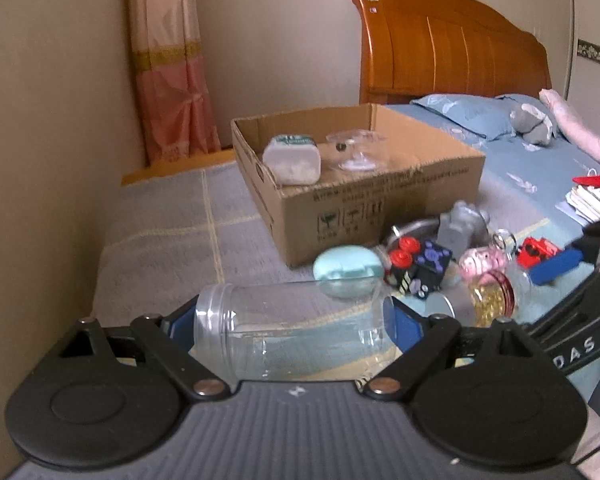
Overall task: Organize rigid objects
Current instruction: 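Grasp the gold capsule bottle with right tool while left tool lifts the jar, then lower the clear jar into the box and open left tool while right tool carries the bottle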
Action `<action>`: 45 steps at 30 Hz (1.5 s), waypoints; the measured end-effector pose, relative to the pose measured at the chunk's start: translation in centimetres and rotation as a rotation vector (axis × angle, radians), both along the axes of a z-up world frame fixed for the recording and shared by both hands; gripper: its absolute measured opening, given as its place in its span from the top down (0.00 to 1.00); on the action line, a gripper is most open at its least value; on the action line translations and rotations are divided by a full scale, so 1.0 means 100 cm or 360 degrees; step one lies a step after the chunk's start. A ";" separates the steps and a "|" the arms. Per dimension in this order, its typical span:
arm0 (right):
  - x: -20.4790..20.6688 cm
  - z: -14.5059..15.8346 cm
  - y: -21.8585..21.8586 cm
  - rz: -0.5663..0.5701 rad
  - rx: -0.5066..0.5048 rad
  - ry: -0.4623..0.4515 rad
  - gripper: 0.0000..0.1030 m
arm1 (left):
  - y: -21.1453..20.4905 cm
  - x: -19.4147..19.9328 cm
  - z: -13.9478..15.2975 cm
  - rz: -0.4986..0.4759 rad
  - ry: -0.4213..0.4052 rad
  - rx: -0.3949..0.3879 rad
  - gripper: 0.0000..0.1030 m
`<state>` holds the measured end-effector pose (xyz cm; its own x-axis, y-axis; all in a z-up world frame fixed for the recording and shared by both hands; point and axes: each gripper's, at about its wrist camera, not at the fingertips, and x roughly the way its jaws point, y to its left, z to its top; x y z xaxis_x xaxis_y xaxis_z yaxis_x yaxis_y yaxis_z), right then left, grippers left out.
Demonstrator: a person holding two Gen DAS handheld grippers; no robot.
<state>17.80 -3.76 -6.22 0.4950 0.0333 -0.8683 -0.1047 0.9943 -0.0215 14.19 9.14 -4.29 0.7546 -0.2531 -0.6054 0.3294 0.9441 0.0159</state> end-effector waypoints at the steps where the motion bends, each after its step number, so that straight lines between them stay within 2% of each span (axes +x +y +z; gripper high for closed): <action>1: 0.000 0.000 0.000 -0.0018 0.0016 0.0019 0.00 | 0.001 0.001 0.002 -0.0005 -0.0006 -0.0006 0.12; 10: 0.019 0.004 0.007 -0.0289 0.0111 0.0079 0.00 | 0.013 0.007 0.010 0.0000 -0.0065 -0.0058 0.12; 13: 0.020 0.001 0.010 -0.0309 0.0032 0.0041 0.03 | 0.017 0.008 0.012 0.0004 -0.0071 -0.0079 0.12; 17: 0.014 0.002 0.009 -0.0252 0.0025 0.0004 0.06 | 0.015 0.009 0.013 -0.0009 -0.0062 -0.0079 0.12; 21: 0.002 0.007 0.007 -0.0059 0.0025 -0.0044 0.07 | 0.009 0.012 0.015 -0.0033 -0.0030 -0.0073 0.12; 26: -0.002 0.018 -0.003 0.0067 0.0015 -0.0054 0.07 | -0.005 0.019 0.025 -0.0075 -0.0024 -0.0038 0.12; 35: 0.004 0.059 -0.030 0.0178 -0.0044 -0.0210 0.07 | -0.036 0.053 0.056 -0.0195 -0.0053 0.0011 0.12; 41: 0.024 0.080 -0.050 0.0174 -0.0047 -0.0306 0.07 | -0.055 0.091 0.069 -0.0178 -0.0061 0.0026 0.12; 45: 0.039 0.089 -0.060 0.0183 -0.0047 -0.0343 0.07 | -0.064 0.115 0.065 -0.0154 -0.0018 0.0024 0.12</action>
<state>21.66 -9.73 2.67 0.6631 0.0767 -0.7446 -0.2073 0.9746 -0.0843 25.65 2.74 2.23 0.7338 -0.3158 -0.6015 0.4186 0.9075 0.0342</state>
